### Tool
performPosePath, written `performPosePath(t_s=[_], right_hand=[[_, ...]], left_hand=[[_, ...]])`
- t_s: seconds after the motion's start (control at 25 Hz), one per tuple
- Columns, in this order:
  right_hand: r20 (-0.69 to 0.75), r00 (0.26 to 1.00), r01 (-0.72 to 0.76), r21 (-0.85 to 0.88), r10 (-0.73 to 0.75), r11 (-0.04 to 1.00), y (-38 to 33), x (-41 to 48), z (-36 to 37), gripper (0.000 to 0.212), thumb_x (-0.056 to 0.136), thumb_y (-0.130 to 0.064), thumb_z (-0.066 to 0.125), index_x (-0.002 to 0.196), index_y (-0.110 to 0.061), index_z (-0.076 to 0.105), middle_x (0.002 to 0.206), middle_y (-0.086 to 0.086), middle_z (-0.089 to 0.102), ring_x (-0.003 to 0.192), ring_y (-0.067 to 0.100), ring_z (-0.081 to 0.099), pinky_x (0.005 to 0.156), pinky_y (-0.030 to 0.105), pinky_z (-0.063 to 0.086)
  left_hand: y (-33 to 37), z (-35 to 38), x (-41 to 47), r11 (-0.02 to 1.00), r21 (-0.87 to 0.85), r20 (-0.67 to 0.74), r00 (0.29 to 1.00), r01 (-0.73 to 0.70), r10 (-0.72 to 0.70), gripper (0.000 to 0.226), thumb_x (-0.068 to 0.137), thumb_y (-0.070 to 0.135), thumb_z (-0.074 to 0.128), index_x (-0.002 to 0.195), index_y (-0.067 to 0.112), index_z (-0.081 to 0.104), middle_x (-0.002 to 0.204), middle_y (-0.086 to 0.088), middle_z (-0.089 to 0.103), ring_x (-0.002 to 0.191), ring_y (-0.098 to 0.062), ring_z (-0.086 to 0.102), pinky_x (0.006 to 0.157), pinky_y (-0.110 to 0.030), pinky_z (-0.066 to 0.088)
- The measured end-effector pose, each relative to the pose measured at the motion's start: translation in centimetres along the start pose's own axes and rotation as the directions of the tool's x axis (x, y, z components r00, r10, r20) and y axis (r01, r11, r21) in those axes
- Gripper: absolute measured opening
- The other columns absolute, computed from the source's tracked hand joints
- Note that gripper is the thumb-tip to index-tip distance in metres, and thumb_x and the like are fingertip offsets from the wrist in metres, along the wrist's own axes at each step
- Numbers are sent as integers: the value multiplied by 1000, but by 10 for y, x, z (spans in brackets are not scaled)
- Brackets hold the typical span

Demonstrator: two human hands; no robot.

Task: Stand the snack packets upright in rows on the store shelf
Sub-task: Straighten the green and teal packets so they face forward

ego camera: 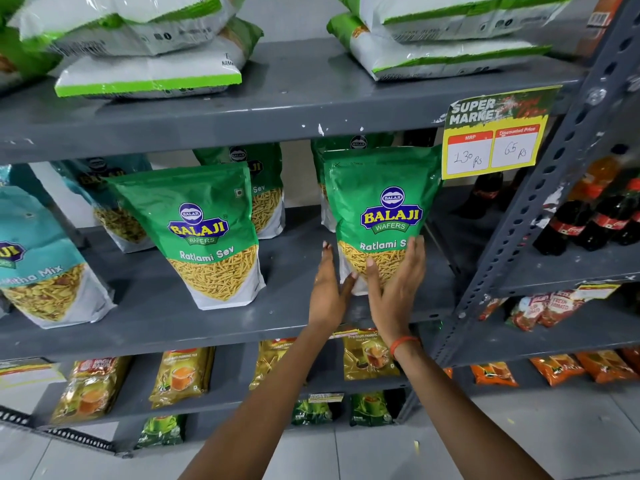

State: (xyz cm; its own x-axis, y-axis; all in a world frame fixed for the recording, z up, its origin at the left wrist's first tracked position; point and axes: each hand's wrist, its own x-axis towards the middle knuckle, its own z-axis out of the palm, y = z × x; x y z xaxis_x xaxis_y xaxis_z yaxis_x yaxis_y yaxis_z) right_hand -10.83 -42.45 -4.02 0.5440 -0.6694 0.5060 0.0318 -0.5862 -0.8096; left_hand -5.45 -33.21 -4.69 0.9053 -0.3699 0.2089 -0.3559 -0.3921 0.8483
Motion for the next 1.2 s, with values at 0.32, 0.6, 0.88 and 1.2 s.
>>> performPosePath(t_s=[0.32, 0.6, 0.88, 1.2], right_hand=[[4, 949, 310, 149, -314, 939, -87, -11, 73, 47, 97, -14, 38, 142, -5, 29, 151, 15, 31, 143, 20, 25, 118, 32, 22], [261, 948, 129, 208, -182, 970, -99, -60, 163, 60, 95, -26, 47, 146, -10, 20, 153, 6, 28, 141, 6, 20, 116, 14, 15], [463, 877, -290, 286, 133, 913, -87, -96, 192, 63, 72, -60, 62, 124, -32, 38, 114, -16, 59, 101, -19, 54, 79, 0, 42], [552, 793, -418, 189, 256, 889, -55, -71, 151, 37, 69, -63, 61, 97, -42, 51, 104, -19, 63, 93, -16, 58, 69, 2, 44]], left_hand=[[3, -93, -1, 909, 254, -417, 811, -330, 410, 54, 99, 26, 33, 148, 15, 10, 156, 1, 7, 146, -11, 8, 120, -33, 14], [-95, -211, -2, 963, 248, -462, 862, -102, 210, 78, 92, 39, 48, 149, 18, -2, 156, 8, -3, 145, -4, 2, 118, -18, 9], [-171, -239, 10, 960, -178, 42, 976, 217, -213, 60, 68, 15, 81, 117, 7, 46, 110, -3, 61, 109, -27, 59, 73, -6, 46], [-140, -192, -5, 931, -180, -26, 945, 316, -326, 63, 59, 23, 87, 101, 26, 40, 94, 16, 55, 89, -7, 55, 64, -14, 44]])
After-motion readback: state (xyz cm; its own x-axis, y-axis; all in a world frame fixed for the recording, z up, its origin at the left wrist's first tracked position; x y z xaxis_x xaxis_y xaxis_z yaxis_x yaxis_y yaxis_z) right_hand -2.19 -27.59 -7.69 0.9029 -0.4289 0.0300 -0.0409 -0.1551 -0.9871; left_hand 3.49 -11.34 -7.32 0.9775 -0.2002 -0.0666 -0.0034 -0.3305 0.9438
